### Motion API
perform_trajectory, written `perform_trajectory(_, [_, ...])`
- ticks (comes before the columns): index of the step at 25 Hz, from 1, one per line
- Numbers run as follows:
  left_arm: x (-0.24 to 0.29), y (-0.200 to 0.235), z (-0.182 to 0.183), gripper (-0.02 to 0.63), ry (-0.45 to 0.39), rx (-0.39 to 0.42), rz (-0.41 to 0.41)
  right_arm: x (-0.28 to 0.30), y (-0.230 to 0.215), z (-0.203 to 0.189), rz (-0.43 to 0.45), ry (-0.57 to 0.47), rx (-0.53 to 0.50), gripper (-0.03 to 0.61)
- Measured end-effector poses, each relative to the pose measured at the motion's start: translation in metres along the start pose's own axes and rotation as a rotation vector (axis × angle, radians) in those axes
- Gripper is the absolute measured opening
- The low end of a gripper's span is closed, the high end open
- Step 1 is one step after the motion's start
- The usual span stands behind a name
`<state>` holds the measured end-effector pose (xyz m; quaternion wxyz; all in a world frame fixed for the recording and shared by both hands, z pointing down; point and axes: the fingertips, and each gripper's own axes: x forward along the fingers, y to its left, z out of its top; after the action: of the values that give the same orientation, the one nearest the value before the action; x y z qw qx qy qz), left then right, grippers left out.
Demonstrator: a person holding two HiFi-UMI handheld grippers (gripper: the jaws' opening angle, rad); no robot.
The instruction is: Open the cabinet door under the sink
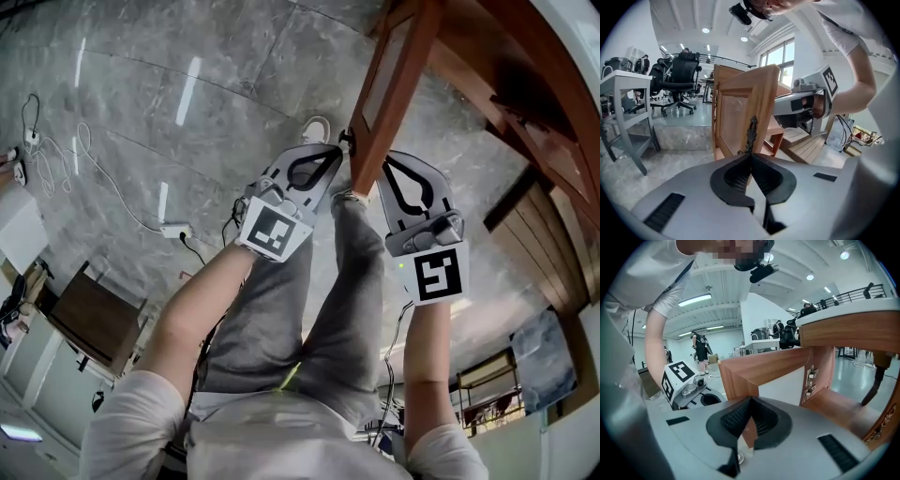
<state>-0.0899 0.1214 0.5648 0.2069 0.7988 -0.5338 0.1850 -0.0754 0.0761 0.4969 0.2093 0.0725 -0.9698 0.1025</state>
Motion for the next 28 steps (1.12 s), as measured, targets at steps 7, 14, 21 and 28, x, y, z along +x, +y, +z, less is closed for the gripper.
perform_trajectory(7, [-0.013,-0.008,0.003,0.018,0.006,-0.020,0.023,-0.005,-0.002,0.016,0.010,-0.008,-0.013,0.031])
perform_trajectory(14, [-0.003,-0.021,0.012,0.018,-0.019,-0.024,0.025,-0.023,-0.015,0.009,-0.045,0.001,-0.011,0.031])
perform_trajectory(21, [-0.006,-0.044,0.061,0.017,-0.027,-0.015,0.011,-0.060,-0.031,0.041,-0.130,-0.012,-0.001,0.031])
perform_trajectory(28, [-0.011,-0.067,0.132,0.017,-0.050,0.018,-0.007,-0.110,-0.046,0.103,-0.210,-0.033,0.001,0.031])
